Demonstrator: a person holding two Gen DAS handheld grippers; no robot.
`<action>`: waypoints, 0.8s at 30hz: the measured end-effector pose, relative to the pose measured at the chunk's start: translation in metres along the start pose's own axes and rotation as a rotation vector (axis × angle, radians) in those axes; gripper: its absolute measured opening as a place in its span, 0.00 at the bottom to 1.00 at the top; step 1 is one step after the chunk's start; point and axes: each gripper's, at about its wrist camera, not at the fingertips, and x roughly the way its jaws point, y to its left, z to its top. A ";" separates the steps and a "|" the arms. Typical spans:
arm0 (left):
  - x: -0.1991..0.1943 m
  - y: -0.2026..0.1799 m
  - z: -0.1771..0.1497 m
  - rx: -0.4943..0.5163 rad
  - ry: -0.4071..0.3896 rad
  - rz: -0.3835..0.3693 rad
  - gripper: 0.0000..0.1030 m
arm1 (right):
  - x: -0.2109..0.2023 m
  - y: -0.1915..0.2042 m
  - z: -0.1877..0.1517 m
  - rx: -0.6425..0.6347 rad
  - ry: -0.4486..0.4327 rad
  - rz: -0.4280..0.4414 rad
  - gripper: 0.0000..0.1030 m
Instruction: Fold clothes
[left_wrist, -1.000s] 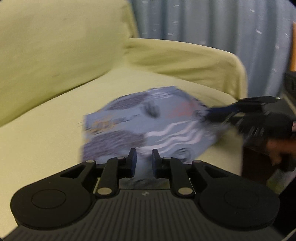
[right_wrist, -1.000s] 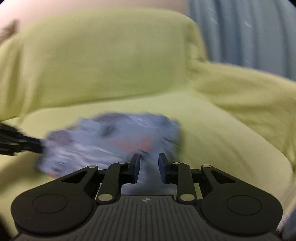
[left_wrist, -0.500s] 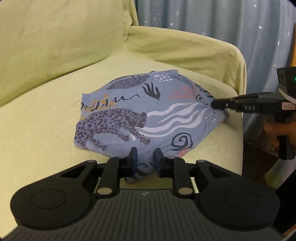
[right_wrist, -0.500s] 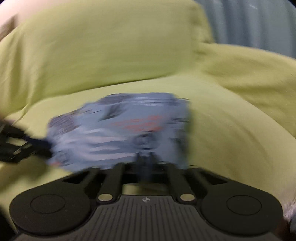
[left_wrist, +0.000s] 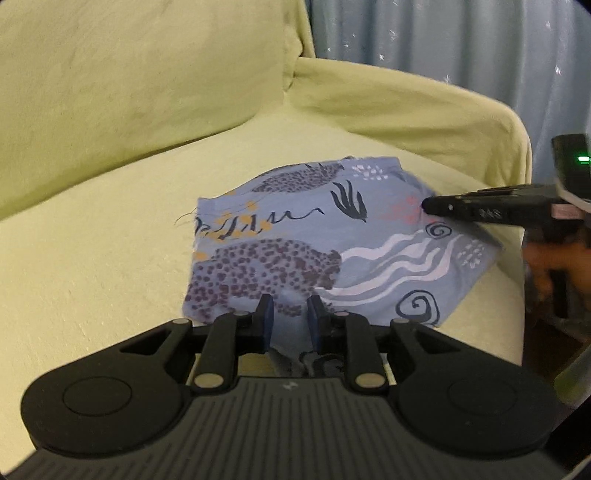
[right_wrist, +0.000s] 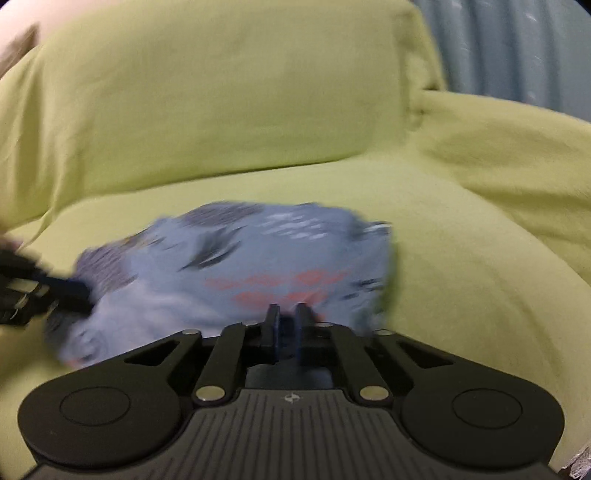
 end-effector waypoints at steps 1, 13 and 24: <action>-0.001 -0.001 0.001 0.007 -0.002 0.009 0.18 | 0.005 -0.011 0.002 0.021 -0.004 -0.043 0.00; 0.000 -0.014 0.007 0.086 -0.009 0.066 0.18 | 0.059 0.001 0.038 0.042 0.018 -0.022 0.14; 0.026 -0.026 0.051 0.185 -0.050 -0.029 0.18 | 0.012 -0.006 0.044 0.161 -0.102 0.017 0.25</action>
